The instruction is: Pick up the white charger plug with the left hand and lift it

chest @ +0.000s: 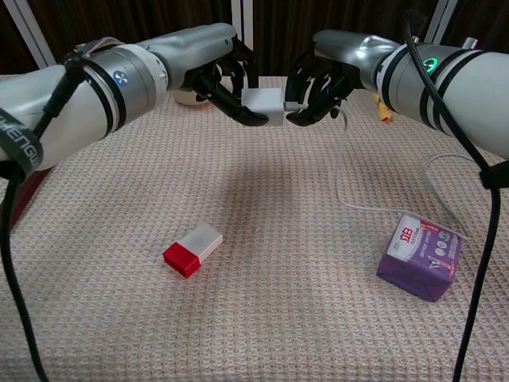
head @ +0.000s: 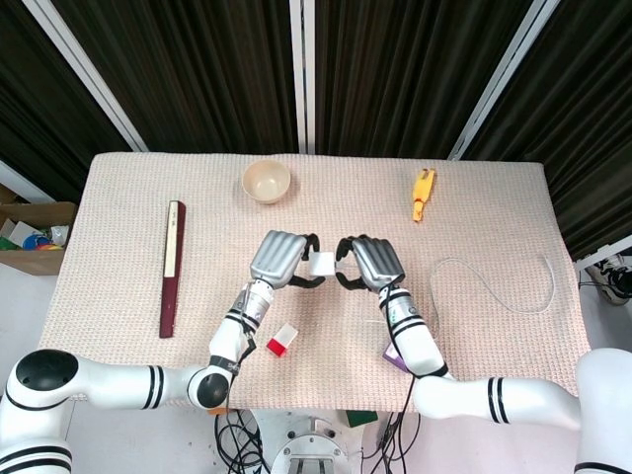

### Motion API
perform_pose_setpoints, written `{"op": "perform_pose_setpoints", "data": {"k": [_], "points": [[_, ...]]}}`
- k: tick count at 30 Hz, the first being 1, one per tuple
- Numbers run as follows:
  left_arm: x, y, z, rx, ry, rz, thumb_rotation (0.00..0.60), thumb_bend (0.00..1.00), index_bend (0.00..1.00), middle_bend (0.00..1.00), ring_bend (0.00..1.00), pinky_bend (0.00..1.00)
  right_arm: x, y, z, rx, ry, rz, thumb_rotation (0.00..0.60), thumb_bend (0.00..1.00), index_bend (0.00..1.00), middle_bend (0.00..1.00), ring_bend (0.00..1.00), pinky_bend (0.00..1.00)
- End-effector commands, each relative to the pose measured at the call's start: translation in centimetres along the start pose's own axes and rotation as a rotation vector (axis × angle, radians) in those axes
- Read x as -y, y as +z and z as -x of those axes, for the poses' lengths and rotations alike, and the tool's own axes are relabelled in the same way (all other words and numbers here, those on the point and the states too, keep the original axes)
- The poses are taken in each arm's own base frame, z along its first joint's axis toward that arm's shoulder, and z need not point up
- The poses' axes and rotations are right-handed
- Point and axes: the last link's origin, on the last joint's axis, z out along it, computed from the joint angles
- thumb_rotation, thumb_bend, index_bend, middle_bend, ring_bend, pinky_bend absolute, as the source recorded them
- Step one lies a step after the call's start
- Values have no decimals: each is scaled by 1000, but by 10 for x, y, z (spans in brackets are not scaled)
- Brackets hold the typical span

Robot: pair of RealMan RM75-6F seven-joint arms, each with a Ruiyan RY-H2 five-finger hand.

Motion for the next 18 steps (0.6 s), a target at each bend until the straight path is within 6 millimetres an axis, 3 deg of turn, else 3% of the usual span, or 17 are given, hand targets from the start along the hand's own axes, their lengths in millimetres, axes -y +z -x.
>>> {"op": "perform_pose_setpoints", "data": {"k": [1,18], "points": [[-1,0,-1,-2,1,2,466,201,628,566,798,972,2,1,0,0,2,-2,600,334,556,444,320,533],[-1,0,0,15,26,-1,470,202,627,564,798,972,2,0,-1,-12,4,-3,600,344,586,452,334,533]]}}
